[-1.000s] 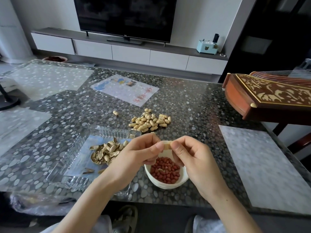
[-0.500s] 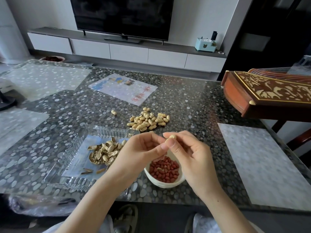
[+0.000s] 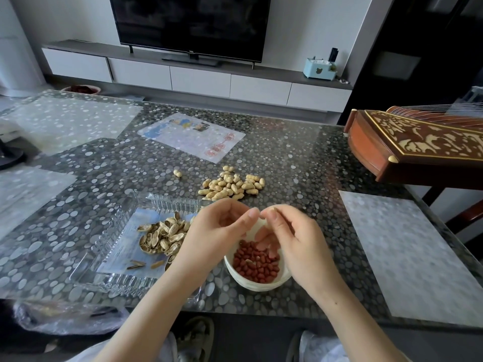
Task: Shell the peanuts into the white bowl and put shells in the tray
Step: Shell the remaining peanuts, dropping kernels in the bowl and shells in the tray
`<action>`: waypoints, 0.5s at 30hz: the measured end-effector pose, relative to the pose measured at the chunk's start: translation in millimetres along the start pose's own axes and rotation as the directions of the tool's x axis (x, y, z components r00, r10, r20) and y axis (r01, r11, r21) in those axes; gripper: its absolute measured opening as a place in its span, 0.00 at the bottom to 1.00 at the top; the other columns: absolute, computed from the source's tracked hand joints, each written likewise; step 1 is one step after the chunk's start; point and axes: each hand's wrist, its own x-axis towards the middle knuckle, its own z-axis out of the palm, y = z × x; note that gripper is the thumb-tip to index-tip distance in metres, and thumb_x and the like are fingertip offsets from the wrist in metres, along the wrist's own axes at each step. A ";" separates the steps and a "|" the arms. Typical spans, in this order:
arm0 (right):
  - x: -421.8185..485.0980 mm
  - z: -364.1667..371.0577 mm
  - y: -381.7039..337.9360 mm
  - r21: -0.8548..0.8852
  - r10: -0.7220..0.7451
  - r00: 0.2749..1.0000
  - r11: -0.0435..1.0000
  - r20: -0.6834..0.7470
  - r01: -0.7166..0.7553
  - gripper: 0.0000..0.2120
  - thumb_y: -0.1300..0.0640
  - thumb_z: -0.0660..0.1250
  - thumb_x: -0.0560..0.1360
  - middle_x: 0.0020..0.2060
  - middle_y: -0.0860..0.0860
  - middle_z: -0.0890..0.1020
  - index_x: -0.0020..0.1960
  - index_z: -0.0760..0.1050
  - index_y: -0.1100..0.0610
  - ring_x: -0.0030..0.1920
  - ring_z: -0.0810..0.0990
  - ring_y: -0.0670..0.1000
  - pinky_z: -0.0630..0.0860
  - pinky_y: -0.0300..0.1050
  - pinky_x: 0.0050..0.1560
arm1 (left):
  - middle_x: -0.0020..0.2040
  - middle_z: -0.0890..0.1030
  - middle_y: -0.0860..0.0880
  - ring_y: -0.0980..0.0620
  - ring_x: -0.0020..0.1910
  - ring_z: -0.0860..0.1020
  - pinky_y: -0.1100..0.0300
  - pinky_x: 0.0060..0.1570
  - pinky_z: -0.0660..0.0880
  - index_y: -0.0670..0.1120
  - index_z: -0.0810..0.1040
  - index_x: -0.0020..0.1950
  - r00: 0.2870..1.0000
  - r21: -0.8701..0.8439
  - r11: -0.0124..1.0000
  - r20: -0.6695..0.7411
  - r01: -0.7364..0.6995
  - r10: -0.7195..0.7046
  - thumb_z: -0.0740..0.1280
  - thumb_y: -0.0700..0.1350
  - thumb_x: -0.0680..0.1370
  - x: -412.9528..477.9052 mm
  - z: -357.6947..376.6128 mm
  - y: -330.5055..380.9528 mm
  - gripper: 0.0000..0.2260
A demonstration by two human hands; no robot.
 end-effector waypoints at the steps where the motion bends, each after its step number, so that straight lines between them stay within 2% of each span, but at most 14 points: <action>1: -0.5 0.0 1.0 -0.024 0.017 0.999 1.000 0.038 -0.016 0.10 0.51 0.60 0.80 0.34 0.45 0.82 0.46 0.78 0.52 0.37 0.81 0.43 0.76 0.37 0.38 | 0.35 0.79 0.50 0.54 0.36 0.76 0.58 0.39 0.72 0.48 0.82 0.43 1.000 -0.009 1.000 -0.003 -0.014 0.014 0.71 0.57 0.69 0.2 0.0 -0.1 0.14; 3: -1.2 0.2 1.6 -0.042 0.037 0.997 0.999 0.074 -0.034 0.06 0.53 0.62 0.79 0.34 0.43 0.81 0.47 0.78 0.50 0.38 0.81 0.41 0.75 0.35 0.40 | 0.36 0.79 0.51 0.56 0.36 0.76 0.60 0.39 0.72 0.50 0.82 0.44 1.000 0.001 1.000 0.001 -0.029 0.029 0.73 0.57 0.69 0.2 0.0 0.5 0.12; 5: -2.0 -1.5 0.5 -0.043 0.027 0.996 0.999 0.091 -0.023 0.07 0.50 0.63 0.78 0.36 0.44 0.82 0.50 0.79 0.50 0.41 0.81 0.41 0.78 0.36 0.43 | 0.39 0.83 0.53 0.57 0.38 0.79 0.61 0.42 0.75 0.50 0.83 0.46 1.000 0.040 0.999 0.007 -0.023 0.023 0.72 0.56 0.67 0.0 1.2 1.7 0.12; 7: -2.8 -3.0 -1.2 -0.064 -0.004 0.994 0.998 0.107 0.011 0.09 0.50 0.63 0.78 0.36 0.46 0.82 0.50 0.80 0.52 0.40 0.81 0.42 0.78 0.36 0.42 | 0.41 0.85 0.51 0.53 0.43 0.83 0.53 0.49 0.79 0.49 0.84 0.46 0.999 0.063 0.997 0.013 -0.035 0.034 0.73 0.54 0.67 0.1 2.4 2.2 0.12; 9: -3.9 -3.6 -2.1 -0.105 -0.041 0.994 0.993 0.104 0.052 0.08 0.52 0.63 0.79 0.36 0.46 0.82 0.49 0.80 0.54 0.40 0.81 0.42 0.77 0.36 0.39 | 0.40 0.85 0.49 0.50 0.44 0.83 0.47 0.53 0.78 0.47 0.85 0.43 0.998 0.030 0.998 0.029 -0.052 0.051 0.73 0.52 0.67 -0.3 2.5 2.3 0.11; 11: -5.0 -4.1 -2.0 -0.140 -0.066 0.993 0.987 0.102 0.080 0.08 0.55 0.63 0.79 0.37 0.44 0.82 0.50 0.80 0.54 0.42 0.81 0.41 0.77 0.34 0.40 | 0.39 0.85 0.48 0.49 0.44 0.83 0.48 0.53 0.78 0.45 0.85 0.41 0.998 0.004 0.999 0.047 -0.053 0.052 0.73 0.50 0.68 0.0 2.7 1.8 0.09; 13: -5.8 -5.3 -2.2 -0.138 -0.067 0.991 0.987 0.116 0.083 0.08 0.57 0.63 0.79 0.39 0.41 0.82 0.53 0.81 0.52 0.44 0.81 0.38 0.75 0.30 0.41 | 0.38 0.85 0.49 0.51 0.43 0.83 0.51 0.52 0.79 0.46 0.85 0.42 0.996 0.034 0.997 0.055 -0.067 0.065 0.73 0.50 0.67 0.1 3.7 2.2 0.09; 15: -6.0 -6.2 -1.2 -0.126 -0.067 0.989 0.988 0.130 0.084 0.09 0.57 0.63 0.79 0.41 0.41 0.83 0.55 0.80 0.52 0.45 0.81 0.37 0.75 0.30 0.44 | 0.40 0.84 0.50 0.52 0.42 0.82 0.54 0.49 0.79 0.48 0.85 0.42 0.995 0.069 0.993 0.037 -0.093 0.090 0.73 0.51 0.66 0.1 4.5 2.6 0.10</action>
